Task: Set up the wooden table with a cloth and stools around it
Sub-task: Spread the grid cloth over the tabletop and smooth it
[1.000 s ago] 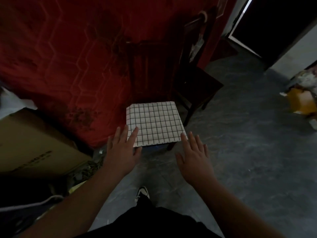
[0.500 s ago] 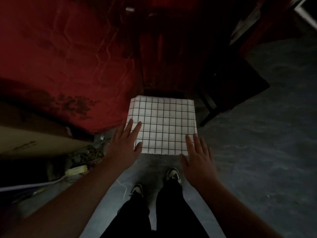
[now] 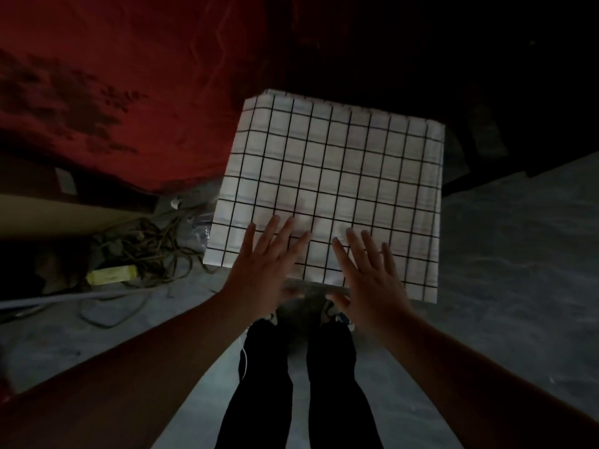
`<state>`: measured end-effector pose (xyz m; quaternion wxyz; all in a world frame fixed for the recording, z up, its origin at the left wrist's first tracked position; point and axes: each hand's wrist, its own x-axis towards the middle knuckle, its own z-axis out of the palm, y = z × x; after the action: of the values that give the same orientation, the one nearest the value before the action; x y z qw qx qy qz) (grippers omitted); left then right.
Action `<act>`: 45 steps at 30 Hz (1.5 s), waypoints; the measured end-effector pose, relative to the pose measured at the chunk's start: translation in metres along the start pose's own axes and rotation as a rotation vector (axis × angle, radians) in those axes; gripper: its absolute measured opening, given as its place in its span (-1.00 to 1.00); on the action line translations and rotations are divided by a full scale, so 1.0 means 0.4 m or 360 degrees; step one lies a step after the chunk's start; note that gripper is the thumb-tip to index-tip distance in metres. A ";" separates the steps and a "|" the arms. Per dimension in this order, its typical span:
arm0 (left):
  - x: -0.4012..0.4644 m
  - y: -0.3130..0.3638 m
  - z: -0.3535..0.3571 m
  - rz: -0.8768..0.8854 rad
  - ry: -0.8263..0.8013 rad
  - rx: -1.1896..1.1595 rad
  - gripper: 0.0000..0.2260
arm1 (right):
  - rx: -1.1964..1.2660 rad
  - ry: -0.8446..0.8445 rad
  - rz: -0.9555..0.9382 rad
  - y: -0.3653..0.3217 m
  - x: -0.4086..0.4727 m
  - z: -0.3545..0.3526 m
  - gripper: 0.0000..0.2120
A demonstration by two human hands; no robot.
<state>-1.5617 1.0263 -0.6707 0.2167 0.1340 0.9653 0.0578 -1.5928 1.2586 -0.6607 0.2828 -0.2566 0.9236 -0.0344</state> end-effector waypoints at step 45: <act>-0.701 -0.020 -1.049 -0.1033 0.0918 -0.0477 -0.73 | 0.0084 0.0655 -0.0452 -0.530 -0.403 -1.087 -0.69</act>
<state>-1.5015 0.9168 -0.1818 -0.0369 -0.2297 0.9592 0.1608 -1.6169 1.1191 -0.1709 0.0879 -0.3638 0.9152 -0.1494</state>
